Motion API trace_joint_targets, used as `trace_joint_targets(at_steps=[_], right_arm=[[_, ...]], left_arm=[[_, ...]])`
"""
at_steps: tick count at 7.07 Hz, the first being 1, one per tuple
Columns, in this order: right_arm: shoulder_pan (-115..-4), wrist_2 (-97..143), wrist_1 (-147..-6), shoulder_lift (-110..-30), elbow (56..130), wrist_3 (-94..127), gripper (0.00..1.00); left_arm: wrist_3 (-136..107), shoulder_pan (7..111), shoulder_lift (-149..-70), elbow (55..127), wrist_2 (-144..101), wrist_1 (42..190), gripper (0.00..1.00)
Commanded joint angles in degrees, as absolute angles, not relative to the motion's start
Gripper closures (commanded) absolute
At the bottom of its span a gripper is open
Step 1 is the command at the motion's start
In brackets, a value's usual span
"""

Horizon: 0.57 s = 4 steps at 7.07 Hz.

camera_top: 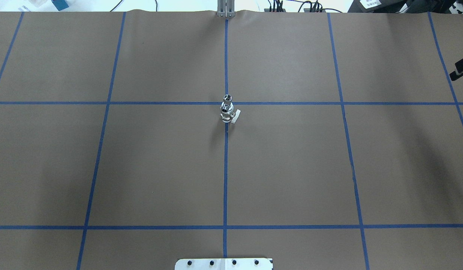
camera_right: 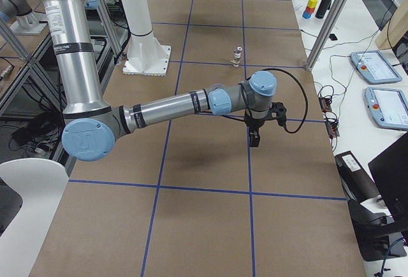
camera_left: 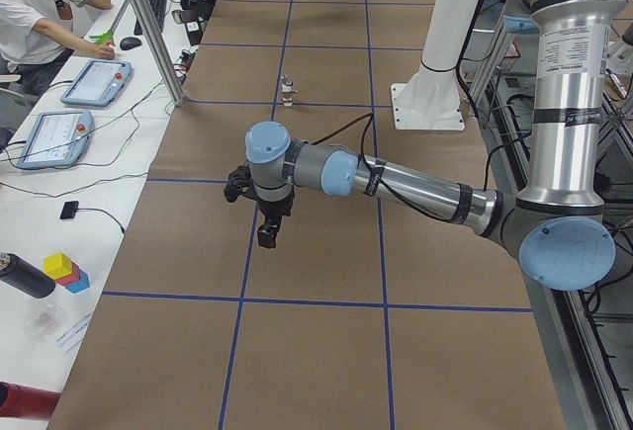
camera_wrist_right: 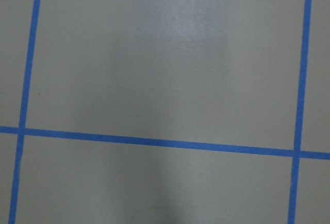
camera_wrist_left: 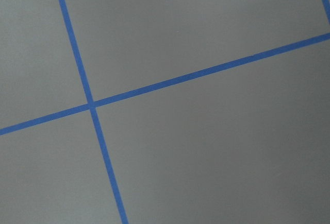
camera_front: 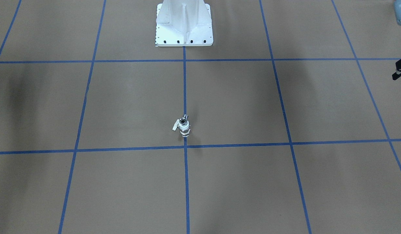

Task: Assemble PPR valve and pipe with both arms
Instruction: 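Open the right gripper and lift it away from the valve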

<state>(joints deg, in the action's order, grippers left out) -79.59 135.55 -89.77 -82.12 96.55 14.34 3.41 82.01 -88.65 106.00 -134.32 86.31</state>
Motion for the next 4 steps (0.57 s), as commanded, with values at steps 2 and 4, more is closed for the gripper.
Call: trace_joint_targets(at_steps=[2, 4], right_arm=[[-81.65, 138.43, -89.74, -84.29, 96.94, 12.57, 0.00], [-81.91, 138.43, -89.65, -84.46, 96.86, 12.57, 0.00]], left_arm=[[3.61, 82.88, -87.03, 104.94, -134.91, 86.31, 0.01], [-0.22, 82.88, -87.18, 104.59, -134.39, 86.66, 0.01]])
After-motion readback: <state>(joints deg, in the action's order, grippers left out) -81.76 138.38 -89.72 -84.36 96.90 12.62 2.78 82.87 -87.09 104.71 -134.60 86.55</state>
